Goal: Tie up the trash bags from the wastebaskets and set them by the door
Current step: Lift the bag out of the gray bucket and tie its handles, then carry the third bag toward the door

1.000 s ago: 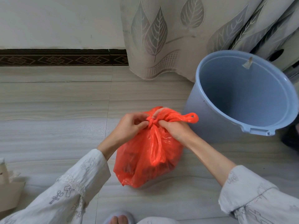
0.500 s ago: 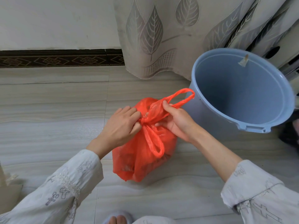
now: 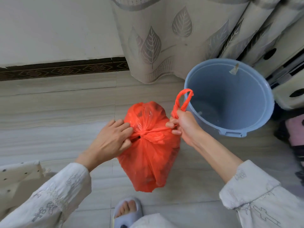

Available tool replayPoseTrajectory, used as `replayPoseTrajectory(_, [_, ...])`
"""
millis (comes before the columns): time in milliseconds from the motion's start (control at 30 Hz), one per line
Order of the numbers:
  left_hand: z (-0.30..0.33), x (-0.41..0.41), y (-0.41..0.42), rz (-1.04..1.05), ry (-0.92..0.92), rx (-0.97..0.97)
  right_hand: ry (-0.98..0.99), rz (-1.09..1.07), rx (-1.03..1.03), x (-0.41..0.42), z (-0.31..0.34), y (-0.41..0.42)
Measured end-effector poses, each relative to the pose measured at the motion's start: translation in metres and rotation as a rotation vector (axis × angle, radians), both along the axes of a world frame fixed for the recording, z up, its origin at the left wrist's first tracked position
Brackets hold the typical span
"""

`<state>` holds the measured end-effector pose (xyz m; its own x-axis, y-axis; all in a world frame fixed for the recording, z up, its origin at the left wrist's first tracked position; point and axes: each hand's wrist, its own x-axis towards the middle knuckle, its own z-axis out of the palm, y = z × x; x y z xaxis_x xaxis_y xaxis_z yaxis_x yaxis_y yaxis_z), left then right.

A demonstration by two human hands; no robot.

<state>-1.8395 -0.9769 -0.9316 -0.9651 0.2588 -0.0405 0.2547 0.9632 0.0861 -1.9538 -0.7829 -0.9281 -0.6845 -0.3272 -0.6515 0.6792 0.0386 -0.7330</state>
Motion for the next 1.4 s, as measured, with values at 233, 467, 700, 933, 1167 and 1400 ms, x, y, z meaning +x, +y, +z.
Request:
replayPoseTrajectory(233, [0.15, 0.015, 0.029, 0.151, -0.248, 0.12, -0.112, 0.16, 0.049, 0.019, 0.15, 0.041])
replayPoseTrajectory(467, [0.317, 0.05, 0.069, 0.394, -0.419, 0.38, 0.001, 0.245, 0.16, 0.073, 0.338, 0.048])
replayPoseTrajectory(700, [0.467, 0.063, 0.091, 0.304, -0.404, 0.45, 0.118, 0.123, 0.26, 0.115, 0.493, 0.074])
replayPoseTrajectory(933, [0.546, 0.062, 0.133, -0.063, -0.322, 0.575, 0.173, -0.217, 0.422, 0.181, 0.555, 0.135])
replayPoseTrajectory(1167, [0.588, 0.094, 0.203, -0.485, -0.399, 0.516, 0.217, -0.696, 0.422, 0.306, 0.606, 0.202])
replayPoseTrajectory(1400, [0.619, 0.198, 0.318, -0.881, -0.436, 0.459, 0.257, -1.113, 0.501, 0.484, 0.64, 0.271])
